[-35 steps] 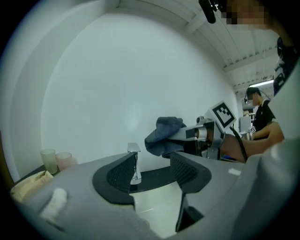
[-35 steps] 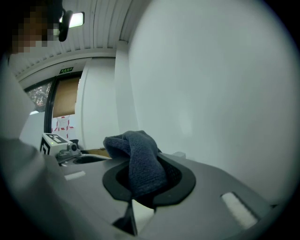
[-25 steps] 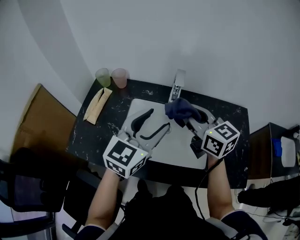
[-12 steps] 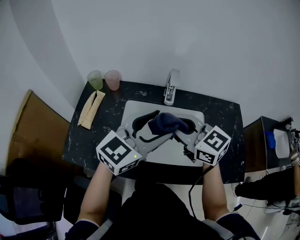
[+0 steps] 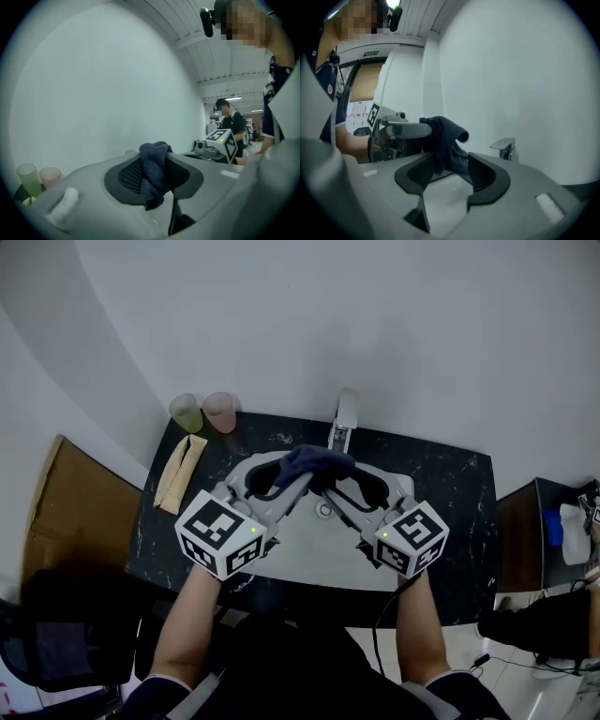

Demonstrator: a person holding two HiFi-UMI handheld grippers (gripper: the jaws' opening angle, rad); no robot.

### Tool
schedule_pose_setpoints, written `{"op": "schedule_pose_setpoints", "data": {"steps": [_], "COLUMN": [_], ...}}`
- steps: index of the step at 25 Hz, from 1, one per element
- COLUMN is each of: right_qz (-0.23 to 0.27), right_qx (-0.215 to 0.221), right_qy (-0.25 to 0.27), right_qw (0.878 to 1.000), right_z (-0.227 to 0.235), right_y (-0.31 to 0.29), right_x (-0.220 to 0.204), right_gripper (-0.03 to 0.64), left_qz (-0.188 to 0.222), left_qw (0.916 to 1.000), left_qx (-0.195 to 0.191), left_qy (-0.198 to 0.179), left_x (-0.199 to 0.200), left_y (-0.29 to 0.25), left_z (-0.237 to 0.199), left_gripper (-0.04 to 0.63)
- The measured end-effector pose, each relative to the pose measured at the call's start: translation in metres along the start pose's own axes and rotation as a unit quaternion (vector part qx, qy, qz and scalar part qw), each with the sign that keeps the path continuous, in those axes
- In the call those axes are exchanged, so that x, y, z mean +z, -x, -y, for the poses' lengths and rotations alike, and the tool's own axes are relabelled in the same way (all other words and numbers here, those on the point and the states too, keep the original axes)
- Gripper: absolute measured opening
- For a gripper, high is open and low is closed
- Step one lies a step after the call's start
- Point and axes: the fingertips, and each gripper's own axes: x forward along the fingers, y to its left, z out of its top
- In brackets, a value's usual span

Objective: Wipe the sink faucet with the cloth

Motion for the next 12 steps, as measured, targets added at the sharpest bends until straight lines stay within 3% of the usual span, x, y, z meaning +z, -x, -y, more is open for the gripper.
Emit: {"op": "schedule_pose_setpoints", "data": {"steps": [3, 7, 12], "right_qz": [0.002, -0.028, -0.102], "right_qx": [-0.07, -0.173, -0.249], "right_qy": [-0.017, -0.006, -0.024], "right_qw": [0.997, 0.984, 0.963], "right_z": [0.029, 0.062, 0.083], "right_y": [0.003, -0.01, -0.039], "right_x": [-0.004, -0.017, -0.055], "right_gripper": [0.198, 0.163, 0.28], "left_qz": [0.009, 0.002, -0.043], "left_qw": [0.998, 0.9947, 0.994], "left_qx": [0.059, 0.099, 0.084], "left_qy": [0.02, 0.027, 0.056], "left_x": [-0.001, -0.015, -0.061], "left_y": [0.002, -0.011, -0.051], "left_z": [-0.044, -0.088, -0.117], "left_gripper": [0.103, 0.106, 0.106]}}
